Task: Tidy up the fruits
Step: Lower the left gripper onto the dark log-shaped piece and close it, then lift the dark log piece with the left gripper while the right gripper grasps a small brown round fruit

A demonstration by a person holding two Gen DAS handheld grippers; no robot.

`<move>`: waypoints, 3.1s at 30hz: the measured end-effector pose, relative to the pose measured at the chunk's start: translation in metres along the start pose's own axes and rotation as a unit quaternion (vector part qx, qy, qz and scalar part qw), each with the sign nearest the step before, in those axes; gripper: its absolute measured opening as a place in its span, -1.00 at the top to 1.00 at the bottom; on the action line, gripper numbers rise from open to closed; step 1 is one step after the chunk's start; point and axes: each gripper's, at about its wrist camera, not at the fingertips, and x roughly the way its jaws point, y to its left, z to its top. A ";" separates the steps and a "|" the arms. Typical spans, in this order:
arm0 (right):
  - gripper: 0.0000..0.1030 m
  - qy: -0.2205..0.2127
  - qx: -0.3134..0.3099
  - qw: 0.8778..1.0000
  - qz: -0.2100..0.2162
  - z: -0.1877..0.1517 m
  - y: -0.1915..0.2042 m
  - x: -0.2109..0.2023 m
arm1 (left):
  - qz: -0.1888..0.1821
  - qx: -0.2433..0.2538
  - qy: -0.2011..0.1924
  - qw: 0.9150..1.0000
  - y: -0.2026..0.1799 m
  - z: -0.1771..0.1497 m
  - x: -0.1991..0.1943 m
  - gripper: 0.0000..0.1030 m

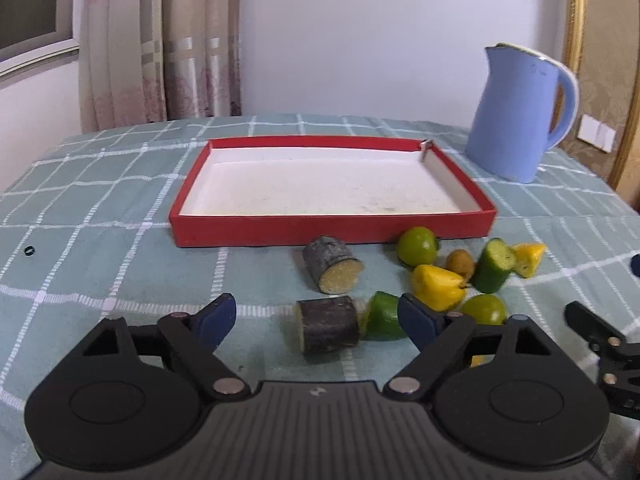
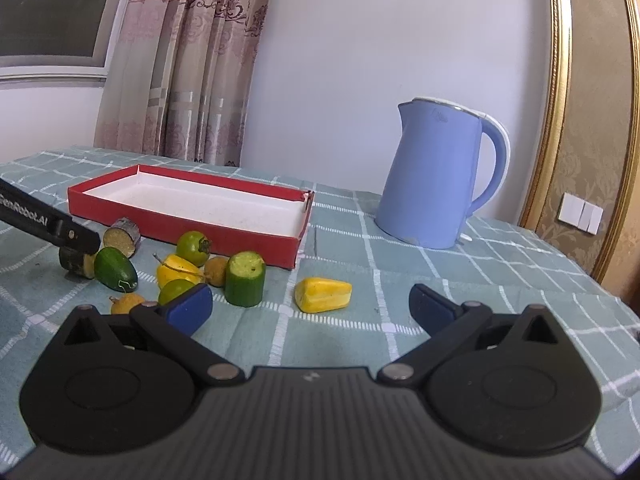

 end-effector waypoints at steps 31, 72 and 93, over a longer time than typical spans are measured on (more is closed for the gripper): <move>-1.00 0.006 0.002 1.000 0.003 -0.002 0.000 0.008 | 0.024 -0.009 0.000 1.000 0.009 -0.001 0.010 -0.40; -0.49 0.043 -0.078 0.990 0.107 0.006 0.049 0.012 | 0.030 0.017 -0.012 0.999 0.013 -0.001 -0.003 0.37; 0.45 0.106 -0.086 0.972 0.190 0.013 0.089 0.034 | 0.040 0.031 -0.030 0.998 0.026 0.001 -0.009 0.37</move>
